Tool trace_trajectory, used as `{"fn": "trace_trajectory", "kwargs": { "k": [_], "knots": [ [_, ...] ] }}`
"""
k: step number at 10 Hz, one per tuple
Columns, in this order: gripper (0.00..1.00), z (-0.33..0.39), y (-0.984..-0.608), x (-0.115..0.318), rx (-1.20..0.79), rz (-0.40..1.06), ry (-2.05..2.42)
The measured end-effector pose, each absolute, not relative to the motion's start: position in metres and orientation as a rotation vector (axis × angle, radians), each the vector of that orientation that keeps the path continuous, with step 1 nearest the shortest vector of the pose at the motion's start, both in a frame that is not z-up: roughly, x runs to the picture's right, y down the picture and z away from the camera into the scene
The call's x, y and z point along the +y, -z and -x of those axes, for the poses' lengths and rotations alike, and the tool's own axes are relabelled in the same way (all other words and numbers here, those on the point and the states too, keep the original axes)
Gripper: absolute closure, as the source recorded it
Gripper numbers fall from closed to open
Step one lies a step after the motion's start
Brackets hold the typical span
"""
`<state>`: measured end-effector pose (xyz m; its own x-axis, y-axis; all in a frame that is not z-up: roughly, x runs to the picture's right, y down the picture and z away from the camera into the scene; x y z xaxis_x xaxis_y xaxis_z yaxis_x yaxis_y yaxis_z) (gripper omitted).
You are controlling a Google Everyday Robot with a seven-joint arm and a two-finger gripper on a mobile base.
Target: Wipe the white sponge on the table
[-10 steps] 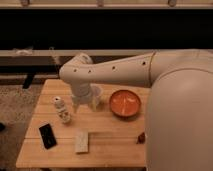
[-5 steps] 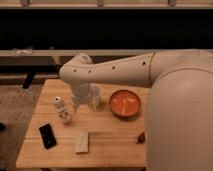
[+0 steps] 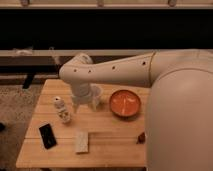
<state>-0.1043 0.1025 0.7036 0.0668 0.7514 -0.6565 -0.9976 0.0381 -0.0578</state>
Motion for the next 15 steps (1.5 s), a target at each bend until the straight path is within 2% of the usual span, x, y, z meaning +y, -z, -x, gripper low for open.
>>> {"fn": "trace_trajectory", "kwargs": {
  "k": [12, 15],
  "knots": [
    [0.35, 0.104, -0.703, 0.102, 0.524, 0.589, -1.44],
    [0.35, 0.104, -0.704, 0.116, 0.51, 0.601, -1.427]
  ]
}}
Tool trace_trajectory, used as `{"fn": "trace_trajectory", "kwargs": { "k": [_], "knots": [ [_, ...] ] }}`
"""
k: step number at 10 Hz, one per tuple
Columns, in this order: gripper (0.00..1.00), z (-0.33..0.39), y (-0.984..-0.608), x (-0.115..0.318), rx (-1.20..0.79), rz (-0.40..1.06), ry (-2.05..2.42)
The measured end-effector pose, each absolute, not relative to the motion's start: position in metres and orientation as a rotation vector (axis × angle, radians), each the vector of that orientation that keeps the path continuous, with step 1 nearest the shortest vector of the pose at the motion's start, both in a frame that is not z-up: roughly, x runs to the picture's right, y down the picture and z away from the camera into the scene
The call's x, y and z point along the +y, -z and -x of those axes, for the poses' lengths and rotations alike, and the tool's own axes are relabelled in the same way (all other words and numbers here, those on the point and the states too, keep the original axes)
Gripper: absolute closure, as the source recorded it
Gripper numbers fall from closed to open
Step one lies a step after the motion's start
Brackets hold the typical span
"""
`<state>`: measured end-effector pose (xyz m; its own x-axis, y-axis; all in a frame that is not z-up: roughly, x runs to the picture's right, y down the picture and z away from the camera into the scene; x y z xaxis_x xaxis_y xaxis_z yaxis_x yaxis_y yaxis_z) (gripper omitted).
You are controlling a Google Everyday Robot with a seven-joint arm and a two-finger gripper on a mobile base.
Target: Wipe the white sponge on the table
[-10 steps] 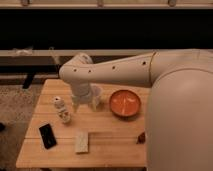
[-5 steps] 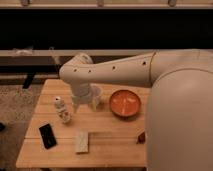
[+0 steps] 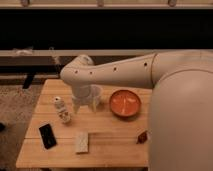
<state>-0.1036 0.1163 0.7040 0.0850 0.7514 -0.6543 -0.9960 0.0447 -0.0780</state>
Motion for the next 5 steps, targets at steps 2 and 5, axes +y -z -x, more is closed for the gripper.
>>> {"fn": "trace_trajectory", "kwargs": {
  "k": [2, 5],
  "knots": [
    [0.35, 0.12, -0.701, 0.152, 0.496, 0.617, -1.397],
    [0.35, 0.133, -0.716, 0.205, 0.48, 0.639, -1.36]
  ]
}}
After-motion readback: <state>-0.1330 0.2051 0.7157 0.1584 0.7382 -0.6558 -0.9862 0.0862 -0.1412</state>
